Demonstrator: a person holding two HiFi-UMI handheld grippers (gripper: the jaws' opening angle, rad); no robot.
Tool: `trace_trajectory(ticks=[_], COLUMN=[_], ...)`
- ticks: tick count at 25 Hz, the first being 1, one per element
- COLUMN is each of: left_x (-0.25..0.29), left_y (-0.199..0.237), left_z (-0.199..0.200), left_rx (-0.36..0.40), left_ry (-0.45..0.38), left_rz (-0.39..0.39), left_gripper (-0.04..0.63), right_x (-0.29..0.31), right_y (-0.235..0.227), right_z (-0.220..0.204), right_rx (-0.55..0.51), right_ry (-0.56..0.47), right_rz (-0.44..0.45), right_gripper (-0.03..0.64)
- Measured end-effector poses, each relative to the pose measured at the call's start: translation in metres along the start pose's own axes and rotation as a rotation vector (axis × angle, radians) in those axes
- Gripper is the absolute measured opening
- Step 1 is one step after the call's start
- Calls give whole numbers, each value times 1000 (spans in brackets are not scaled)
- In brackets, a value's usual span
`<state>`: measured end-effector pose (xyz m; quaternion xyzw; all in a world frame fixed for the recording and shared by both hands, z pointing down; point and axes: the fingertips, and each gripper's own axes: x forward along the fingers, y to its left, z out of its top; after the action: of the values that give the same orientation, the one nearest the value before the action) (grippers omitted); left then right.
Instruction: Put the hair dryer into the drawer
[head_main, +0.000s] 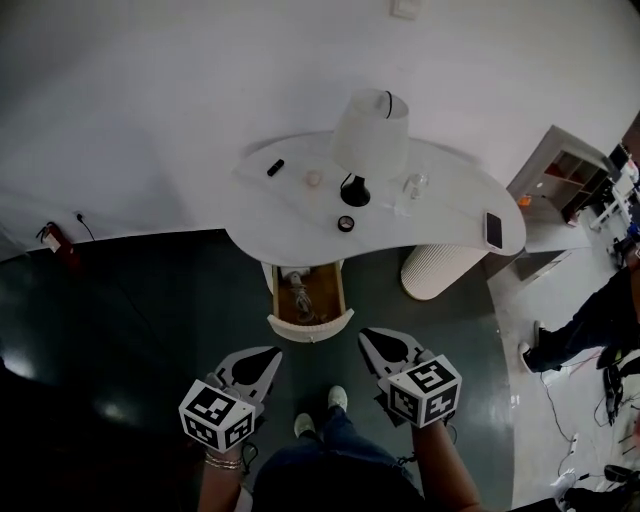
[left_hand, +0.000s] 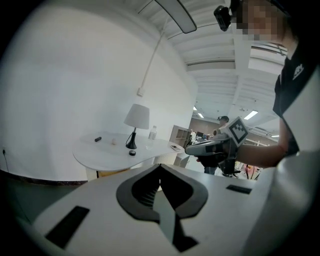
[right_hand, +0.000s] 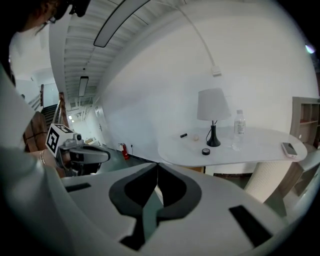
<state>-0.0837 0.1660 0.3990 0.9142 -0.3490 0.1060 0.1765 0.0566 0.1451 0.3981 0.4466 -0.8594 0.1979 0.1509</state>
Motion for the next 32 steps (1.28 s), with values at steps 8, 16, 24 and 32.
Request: trace_trajectory(ticks=[8, 16, 24, 32], left_x=[-26, -32, -21, -11], left_y=[-5, -9, -22, -39], left_z=[10, 27, 50, 55], left_rx=[9, 39, 74, 77], left_ry=[-26, -78, -122, -131], left_rz=[-9, 35, 89, 98], left_gripper=[15, 15, 15, 15], right_x=[-25, -40, -55, -66], right_y=[32, 37, 21, 9], right_z=[21, 31, 55, 66], right_rx=[-27, -96, -172, -182], right_ry=[-70, -102, -140, -156], right_rz=[1, 17, 29, 56], right_gripper=[20, 18, 18, 18])
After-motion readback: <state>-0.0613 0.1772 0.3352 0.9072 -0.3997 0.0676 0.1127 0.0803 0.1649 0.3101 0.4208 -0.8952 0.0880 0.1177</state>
